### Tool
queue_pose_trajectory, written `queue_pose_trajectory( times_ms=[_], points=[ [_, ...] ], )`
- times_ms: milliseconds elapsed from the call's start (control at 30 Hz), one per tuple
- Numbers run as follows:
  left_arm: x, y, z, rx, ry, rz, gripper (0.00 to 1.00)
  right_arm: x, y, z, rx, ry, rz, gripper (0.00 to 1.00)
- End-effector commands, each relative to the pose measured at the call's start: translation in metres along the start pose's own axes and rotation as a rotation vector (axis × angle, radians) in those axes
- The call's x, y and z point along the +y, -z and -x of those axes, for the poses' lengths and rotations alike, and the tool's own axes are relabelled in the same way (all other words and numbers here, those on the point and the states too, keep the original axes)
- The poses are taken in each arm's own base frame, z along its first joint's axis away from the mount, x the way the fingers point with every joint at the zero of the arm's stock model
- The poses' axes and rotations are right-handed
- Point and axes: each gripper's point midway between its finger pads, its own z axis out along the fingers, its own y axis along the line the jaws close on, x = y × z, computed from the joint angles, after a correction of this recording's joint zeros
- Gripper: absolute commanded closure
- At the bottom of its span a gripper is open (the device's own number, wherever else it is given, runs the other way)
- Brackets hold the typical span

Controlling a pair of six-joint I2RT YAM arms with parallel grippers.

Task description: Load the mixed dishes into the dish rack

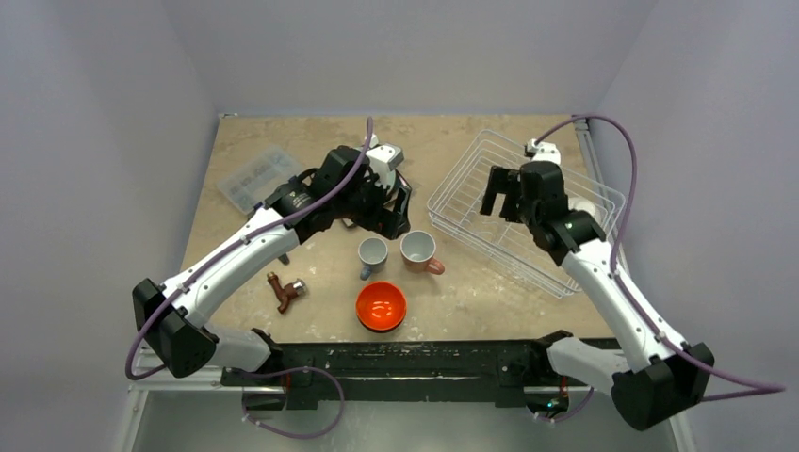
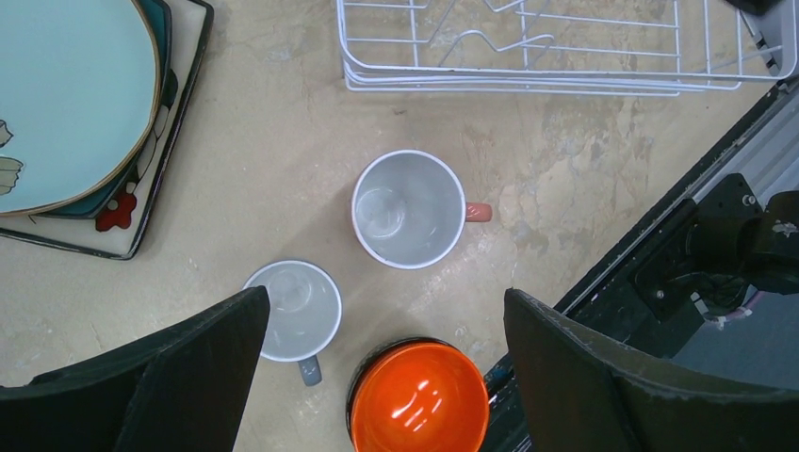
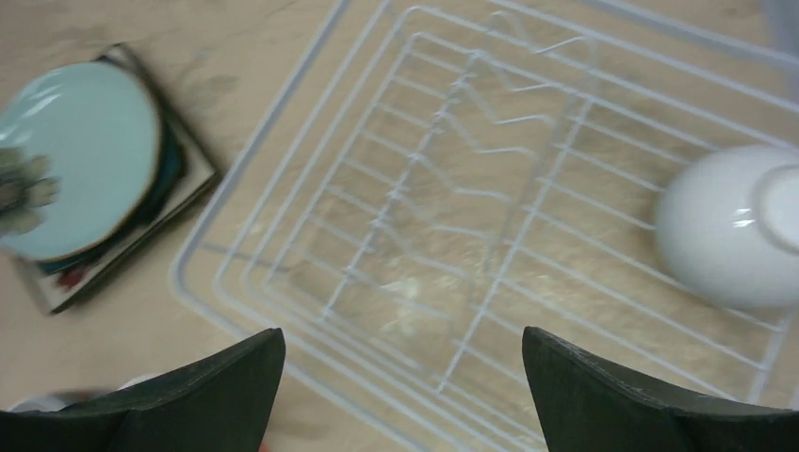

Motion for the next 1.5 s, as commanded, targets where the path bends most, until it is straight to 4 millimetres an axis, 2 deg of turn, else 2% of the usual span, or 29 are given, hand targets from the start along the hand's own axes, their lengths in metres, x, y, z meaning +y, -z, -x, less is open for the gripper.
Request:
queue_pose_trajectory(
  times_ms=[0,67,167,233,300,367,467,567,667,733,800,867,1033,1167,1267,1333,1467],
  points=[
    [0.003,0.008,0.019,-0.052,-0.018,0.024,0.06,0.096,0.052,-0.03,0.047,-0.128,0.568,0.02],
    [0.006,0.011,0.021,-0.059,-0.017,0.041,0.07,0.111,0.066,-0.048,0.062,-0.111,0.624,0.02],
    [0.009,0.019,0.024,-0.099,-0.015,0.055,0.08,0.108,0.068,-0.072,0.09,-0.021,0.536,0.02],
    [0.014,0.022,0.026,-0.119,-0.015,0.086,0.08,0.112,0.071,-0.081,0.096,-0.002,0.528,0.02],
    [0.017,0.024,0.028,-0.132,-0.014,0.103,0.07,0.126,0.083,-0.085,0.088,-0.021,0.596,0.02],
    [0.018,0.026,0.029,-0.139,-0.001,0.105,0.0,0.134,0.09,-0.09,0.063,-0.04,0.64,0.02],
    [0.018,0.029,0.028,-0.161,0.016,0.099,0.0,0.135,0.079,-0.1,0.025,-0.071,0.625,0.02],
    [0.022,0.033,0.027,-0.186,0.02,0.12,0.0,0.143,0.065,-0.117,0.08,-0.059,0.608,0.02],
    [0.025,0.034,0.023,-0.19,0.035,0.137,0.05,0.149,0.066,-0.129,0.096,-0.054,0.616,0.02],
    [0.023,0.034,0.017,-0.175,0.074,0.126,0.07,0.151,0.077,-0.123,0.058,-0.088,0.67,0.02],
    [0.02,0.032,0.002,-0.152,0.127,0.103,0.09,0.15,0.088,-0.118,0.03,-0.124,0.724,0.02],
    [0.014,0.03,-0.026,-0.117,0.201,0.055,0.09,0.145,0.095,-0.116,0.006,-0.144,0.751,0.02],
    [0.011,0.035,-0.09,-0.037,0.327,0.003,0.09,0.127,0.096,-0.122,-0.024,-0.17,0.731,0.02],
    [0.016,0.032,-0.138,0.096,0.369,0.035,0.18,0.112,0.096,-0.121,-0.053,-0.185,0.704,0.02],
    [0.02,0.03,-0.152,0.139,0.359,0.101,0.31,0.102,0.096,-0.122,-0.063,-0.193,0.677,0.02],
    [0.025,0.029,-0.154,0.144,0.32,0.179,0.34,0.098,0.098,-0.121,-0.07,-0.194,0.673,0.02],
    [0.032,0.027,-0.154,0.173,0.236,0.329,0.53,0.094,0.102,-0.122,-0.066,-0.192,0.673,0.02]
  ],
)
